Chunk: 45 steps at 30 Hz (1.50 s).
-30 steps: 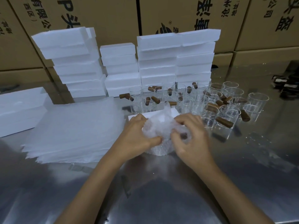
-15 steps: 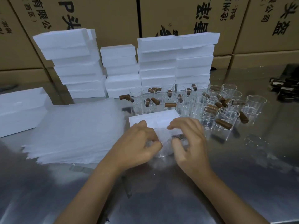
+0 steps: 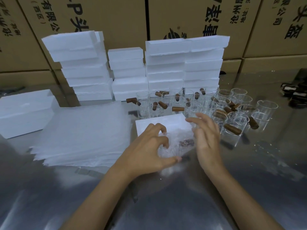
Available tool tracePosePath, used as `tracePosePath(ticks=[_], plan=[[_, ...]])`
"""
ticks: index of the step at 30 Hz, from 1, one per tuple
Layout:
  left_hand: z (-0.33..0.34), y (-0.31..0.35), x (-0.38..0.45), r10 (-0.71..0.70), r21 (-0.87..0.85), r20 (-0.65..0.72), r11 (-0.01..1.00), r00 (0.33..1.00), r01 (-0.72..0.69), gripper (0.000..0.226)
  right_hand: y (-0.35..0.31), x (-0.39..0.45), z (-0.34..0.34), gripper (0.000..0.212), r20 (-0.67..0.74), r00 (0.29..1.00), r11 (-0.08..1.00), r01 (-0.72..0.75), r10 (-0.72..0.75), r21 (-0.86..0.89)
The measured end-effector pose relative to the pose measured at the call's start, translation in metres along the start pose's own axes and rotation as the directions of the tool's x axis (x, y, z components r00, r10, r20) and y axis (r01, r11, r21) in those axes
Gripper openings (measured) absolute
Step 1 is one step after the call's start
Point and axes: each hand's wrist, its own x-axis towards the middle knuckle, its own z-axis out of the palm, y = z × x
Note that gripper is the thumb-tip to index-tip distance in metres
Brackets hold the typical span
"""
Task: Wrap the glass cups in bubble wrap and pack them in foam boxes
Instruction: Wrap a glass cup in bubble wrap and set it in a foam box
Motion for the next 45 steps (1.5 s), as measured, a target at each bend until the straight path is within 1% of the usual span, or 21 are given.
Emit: tracePosePath(ticks=[2,4,6,7,8,9,10,12,14,15,18,21,26,32,34,36,38,40,41,43,45], plan=[[-0.001,0.001,0.003,-0.014,-0.053,-0.052,0.999,0.999,0.011,0.038,0.007,0.006,0.000,0.046,0.052,0.987,0.988,-0.153,0.152,0.007],[-0.007,0.000,0.005,-0.048,-0.192,-0.213,0.981,0.976,0.006,0.035,0.013,0.009,0.002,0.041,0.095,0.969,0.973,-0.232,0.230,0.011],[-0.014,-0.001,0.009,-0.152,-0.304,-0.412,0.952,0.899,0.021,0.037,0.017,0.009,0.004,0.027,0.108,0.969,0.975,-0.218,0.221,-0.031],[-0.017,-0.002,0.011,-0.228,-0.350,-0.474,0.935,0.851,0.056,0.039,0.019,0.008,0.005,0.018,0.110,0.971,0.976,-0.207,0.213,-0.062],[-0.020,-0.002,0.015,-0.291,-0.384,-0.501,0.919,0.815,0.092,0.041,0.020,0.007,0.005,0.010,0.115,0.970,0.975,-0.206,0.216,-0.087],[-0.021,-0.003,0.018,-0.319,-0.394,-0.507,0.912,0.801,0.114,0.044,0.021,0.006,0.006,0.010,0.120,0.968,0.972,-0.206,0.218,-0.111],[-0.019,-0.005,0.021,-0.312,-0.377,-0.504,0.919,0.805,0.120,0.048,0.021,0.005,0.007,0.014,0.123,0.968,0.971,-0.202,0.218,-0.128],[-0.013,-0.009,0.026,-0.244,-0.280,-0.461,0.952,0.853,0.121,0.059,0.021,0.004,0.008,0.020,0.128,0.967,0.971,-0.204,0.220,-0.125],[-0.005,-0.013,0.028,-0.202,-0.185,-0.380,0.973,0.903,0.140,0.055,0.022,0.004,0.007,0.021,0.137,0.965,0.973,-0.214,0.225,-0.088],[-0.001,-0.015,0.029,-0.208,-0.173,-0.341,0.972,0.917,0.157,0.051,0.023,0.005,0.007,0.021,0.143,0.964,0.973,-0.216,0.226,-0.082],[0.007,-0.021,0.027,-0.236,-0.155,-0.248,0.967,0.940,0.202,0.044,0.023,0.005,0.005,0.021,0.154,0.962,0.972,-0.214,0.227,-0.092],[0.010,-0.026,0.026,-0.229,-0.141,-0.191,0.969,0.954,0.205,0.043,0.023,0.005,0.005,0.020,0.160,0.956,0.967,-0.233,0.247,-0.102],[0.009,-0.031,0.020,-0.228,-0.227,-0.108,0.953,0.968,0.199,0.043,0.021,0.004,0.006,0.020,0.145,0.952,0.961,-0.255,0.269,-0.110],[0.008,-0.029,0.019,-0.223,-0.335,-0.110,0.926,0.969,0.175,0.039,0.019,0.002,0.005,0.017,0.136,0.952,0.960,-0.262,0.273,-0.095],[0.009,-0.026,0.018,-0.238,-0.288,-0.116,0.937,0.964,0.197,0.041,0.020,0.001,0.005,0.018,0.143,0.954,0.963,-0.254,0.265,-0.087],[0.008,-0.017,0.019,-0.241,-0.218,-0.115,0.953,0.964,0.213,0.051,0.019,0.003,0.006,0.016,0.128,0.958,0.966,-0.247,0.255,-0.074],[0.001,-0.006,0.025,-0.176,-0.154,-0.170,0.977,0.970,0.150,0.058,0.018,0.009,0.007,0.013,0.078,0.966,0.969,-0.249,0.248,0.006],[-0.016,0.000,0.043,-0.090,-0.112,-0.262,0.992,0.961,0.063,0.057,0.018,0.019,0.009,0.011,0.027,0.964,0.960,-0.266,0.265,0.092],[-0.026,0.000,0.056,-0.082,-0.116,-0.297,0.992,0.951,0.049,0.057,0.019,0.024,0.011,0.010,0.015,0.958,0.951,-0.286,0.286,0.121],[-0.050,-0.004,0.087,-0.136,-0.177,-0.321,0.981,0.937,0.081,0.056,0.020,0.033,0.017,0.007,0.008,0.943,0.931,-0.329,0.332,0.160],[-0.072,-0.014,0.125,-0.221,-0.230,-0.297,0.961,0.929,0.155,0.057,0.023,0.040,0.022,0.004,0.000,0.932,0.920,-0.356,0.361,0.164]])
